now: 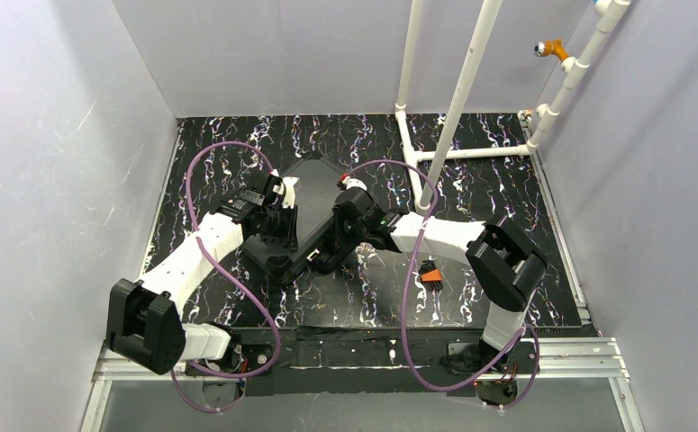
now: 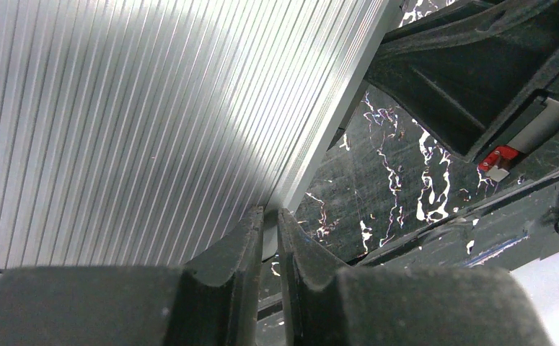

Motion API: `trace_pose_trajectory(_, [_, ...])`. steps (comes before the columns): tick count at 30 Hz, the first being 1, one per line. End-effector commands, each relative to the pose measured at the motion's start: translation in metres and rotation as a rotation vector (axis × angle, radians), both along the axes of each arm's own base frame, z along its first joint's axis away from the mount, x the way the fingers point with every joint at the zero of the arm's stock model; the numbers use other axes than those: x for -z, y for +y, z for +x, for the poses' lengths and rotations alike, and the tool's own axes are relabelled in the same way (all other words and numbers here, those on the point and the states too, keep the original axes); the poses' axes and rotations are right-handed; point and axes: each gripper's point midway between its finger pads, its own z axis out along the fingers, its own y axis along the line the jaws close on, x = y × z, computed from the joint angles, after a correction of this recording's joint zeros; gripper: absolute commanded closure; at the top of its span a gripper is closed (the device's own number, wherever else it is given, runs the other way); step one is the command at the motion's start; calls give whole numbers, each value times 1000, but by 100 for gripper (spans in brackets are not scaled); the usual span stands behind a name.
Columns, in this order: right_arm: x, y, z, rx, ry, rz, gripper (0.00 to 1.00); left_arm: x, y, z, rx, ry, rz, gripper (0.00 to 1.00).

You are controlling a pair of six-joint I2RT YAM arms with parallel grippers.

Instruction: Pack up texas hold em set

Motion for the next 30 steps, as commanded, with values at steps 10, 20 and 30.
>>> trace_pose_trajectory(10, [-107,48,49,11,-233,229,77,48,23,-54,25,268,141,88])
trace_pose_trajectory(20, [-121,50,51,1,-256,248,76,49,23,-55,25,275,140,88])
trace_pose_trajectory(30, [-129,7,49,77,-294,186,76,50,22,-55,27,283,139,88])
